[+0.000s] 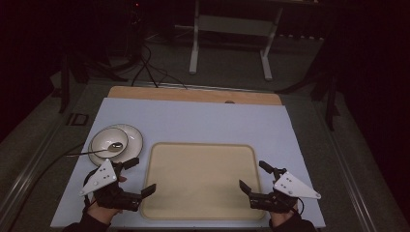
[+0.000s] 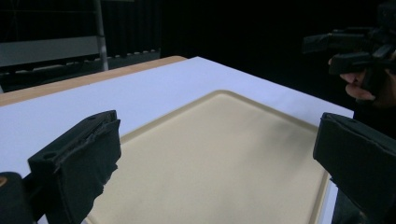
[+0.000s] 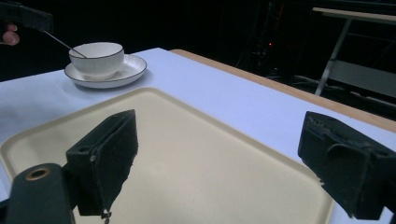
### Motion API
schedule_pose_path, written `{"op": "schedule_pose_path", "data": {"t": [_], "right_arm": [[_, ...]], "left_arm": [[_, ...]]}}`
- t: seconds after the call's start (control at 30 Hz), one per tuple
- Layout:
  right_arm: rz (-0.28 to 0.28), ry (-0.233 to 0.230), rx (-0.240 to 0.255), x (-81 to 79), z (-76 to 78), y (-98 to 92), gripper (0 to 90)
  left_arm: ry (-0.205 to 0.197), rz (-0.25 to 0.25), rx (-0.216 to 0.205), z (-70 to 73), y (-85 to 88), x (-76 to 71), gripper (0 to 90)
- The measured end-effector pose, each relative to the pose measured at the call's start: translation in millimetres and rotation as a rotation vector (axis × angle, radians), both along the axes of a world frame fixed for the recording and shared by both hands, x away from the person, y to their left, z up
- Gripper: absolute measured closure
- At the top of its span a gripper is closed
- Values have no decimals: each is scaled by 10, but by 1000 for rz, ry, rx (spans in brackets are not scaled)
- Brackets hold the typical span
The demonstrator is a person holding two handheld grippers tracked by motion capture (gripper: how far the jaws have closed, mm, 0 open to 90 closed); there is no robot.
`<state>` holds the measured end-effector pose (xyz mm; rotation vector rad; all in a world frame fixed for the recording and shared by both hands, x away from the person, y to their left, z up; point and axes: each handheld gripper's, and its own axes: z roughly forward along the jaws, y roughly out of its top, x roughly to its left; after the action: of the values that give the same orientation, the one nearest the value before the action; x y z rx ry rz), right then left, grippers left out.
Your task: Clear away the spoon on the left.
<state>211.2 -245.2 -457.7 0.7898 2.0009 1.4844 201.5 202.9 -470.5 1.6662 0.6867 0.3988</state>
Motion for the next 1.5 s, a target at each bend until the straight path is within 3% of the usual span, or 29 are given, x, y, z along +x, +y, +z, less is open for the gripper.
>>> {"op": "schedule_pose_path", "data": {"t": [0.17,0.3,0.37,0.4,0.43,0.53,0.7,0.87,0.97,1.13,1.3,1.5], "right_arm": [[18,-13,-17,-59,33,1,120],[51,3,11,-80,46,12,112],[54,0,4,-82,46,20,112],[59,1,-4,-92,45,36,112],[59,1,-4,-92,45,36,112],[77,-9,-13,-115,54,63,111],[98,-10,-6,-106,42,69,106],[91,-20,-10,-115,47,78,106],[90,-21,-13,-112,45,79,105],[88,-29,-9,-113,46,78,106],[89,-25,-10,-108,40,79,105],[89,-23,-16,-105,38,86,106]], "left_arm": [[7,-59,-4,17,-9,-15,18],[9,-116,-1,58,-57,-44,18],[9,-116,-1,58,-57,-44,18],[10,-165,19,119,-110,-77,18],[10,-165,19,119,-110,-77,18],[-2,-240,68,240,-206,-147,19],[-19,-288,82,401,-277,-188,19],[-34,-297,88,557,-315,-166,20],[-21,-308,98,664,-337,-122,24],[-27,-304,112,744,-348,-90,24],[-48,-262,123,899,-258,-17,31],[-57,-175,100,1046,-26,122,40]]}}
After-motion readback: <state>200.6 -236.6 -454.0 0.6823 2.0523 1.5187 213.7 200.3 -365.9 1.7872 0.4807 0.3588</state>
